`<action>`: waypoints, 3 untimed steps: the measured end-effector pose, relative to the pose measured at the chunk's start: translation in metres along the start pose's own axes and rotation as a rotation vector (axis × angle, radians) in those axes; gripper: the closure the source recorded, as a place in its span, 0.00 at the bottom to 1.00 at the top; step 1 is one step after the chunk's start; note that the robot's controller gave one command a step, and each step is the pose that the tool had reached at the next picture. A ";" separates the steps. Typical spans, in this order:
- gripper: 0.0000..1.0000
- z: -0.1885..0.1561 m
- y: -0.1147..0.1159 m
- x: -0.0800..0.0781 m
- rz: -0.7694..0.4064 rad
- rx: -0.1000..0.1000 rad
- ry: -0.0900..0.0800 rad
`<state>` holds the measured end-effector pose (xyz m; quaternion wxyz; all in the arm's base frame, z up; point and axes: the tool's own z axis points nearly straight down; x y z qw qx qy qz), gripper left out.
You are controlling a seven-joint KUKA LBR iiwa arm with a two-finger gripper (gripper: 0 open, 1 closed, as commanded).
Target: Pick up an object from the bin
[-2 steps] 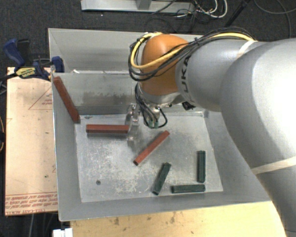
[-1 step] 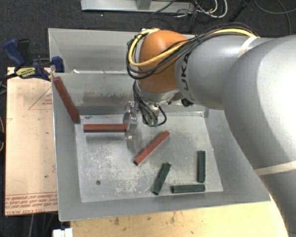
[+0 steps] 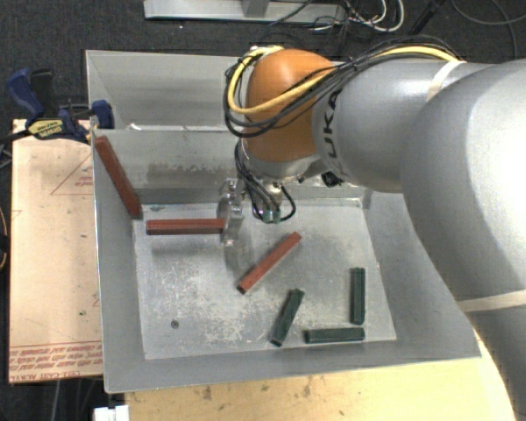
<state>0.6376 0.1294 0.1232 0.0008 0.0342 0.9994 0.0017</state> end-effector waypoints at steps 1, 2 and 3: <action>1.00 0.000 -0.011 -0.004 0.003 0.003 -0.003; 1.00 -0.004 -0.005 0.007 0.002 0.003 0.002; 1.00 -0.009 -0.013 0.002 0.001 0.002 -0.001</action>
Offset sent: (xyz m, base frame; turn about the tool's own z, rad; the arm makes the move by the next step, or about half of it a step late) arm -0.0123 -0.0012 0.0089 0.0048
